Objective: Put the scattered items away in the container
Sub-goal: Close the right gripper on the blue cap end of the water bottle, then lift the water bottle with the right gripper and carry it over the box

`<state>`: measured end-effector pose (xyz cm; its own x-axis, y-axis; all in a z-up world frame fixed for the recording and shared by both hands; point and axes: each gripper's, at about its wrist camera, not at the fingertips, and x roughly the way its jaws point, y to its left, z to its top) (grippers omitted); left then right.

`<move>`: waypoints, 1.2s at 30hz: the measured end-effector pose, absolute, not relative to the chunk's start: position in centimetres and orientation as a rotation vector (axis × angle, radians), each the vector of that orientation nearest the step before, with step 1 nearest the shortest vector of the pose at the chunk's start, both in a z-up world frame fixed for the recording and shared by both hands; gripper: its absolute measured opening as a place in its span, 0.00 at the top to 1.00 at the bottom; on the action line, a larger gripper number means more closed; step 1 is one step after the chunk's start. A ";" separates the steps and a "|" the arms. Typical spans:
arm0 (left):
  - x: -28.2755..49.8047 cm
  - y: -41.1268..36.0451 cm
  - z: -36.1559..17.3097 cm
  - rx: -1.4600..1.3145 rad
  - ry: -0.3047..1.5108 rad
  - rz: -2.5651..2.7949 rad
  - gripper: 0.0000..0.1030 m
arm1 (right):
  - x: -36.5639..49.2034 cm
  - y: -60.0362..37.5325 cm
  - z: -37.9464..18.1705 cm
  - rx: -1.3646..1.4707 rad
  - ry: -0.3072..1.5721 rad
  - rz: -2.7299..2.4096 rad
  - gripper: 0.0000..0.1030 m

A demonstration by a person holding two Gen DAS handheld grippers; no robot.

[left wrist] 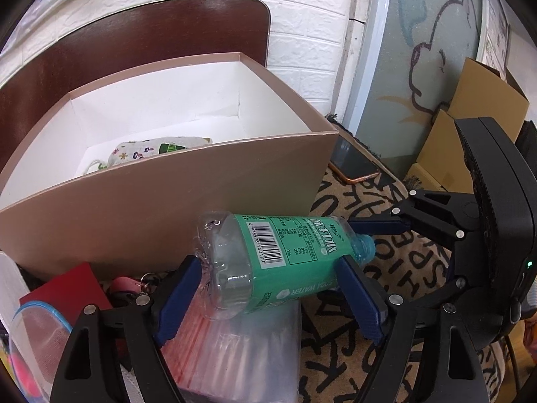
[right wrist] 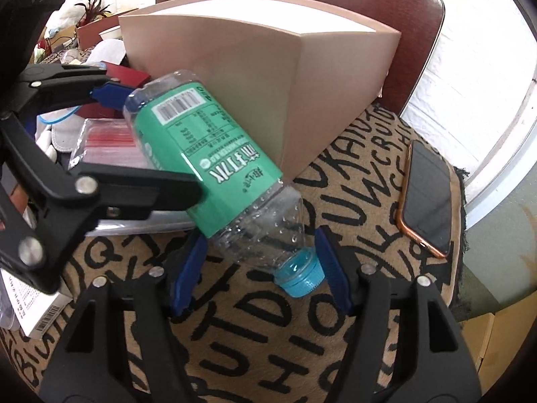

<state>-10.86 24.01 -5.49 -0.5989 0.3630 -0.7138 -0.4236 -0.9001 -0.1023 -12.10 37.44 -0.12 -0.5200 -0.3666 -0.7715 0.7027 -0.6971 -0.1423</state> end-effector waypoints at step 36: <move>-7.3 21.2 -1.3 -0.914 0.069 2.517 0.22 | -7.7 35.7 3.1 0.879 0.530 -2.249 0.39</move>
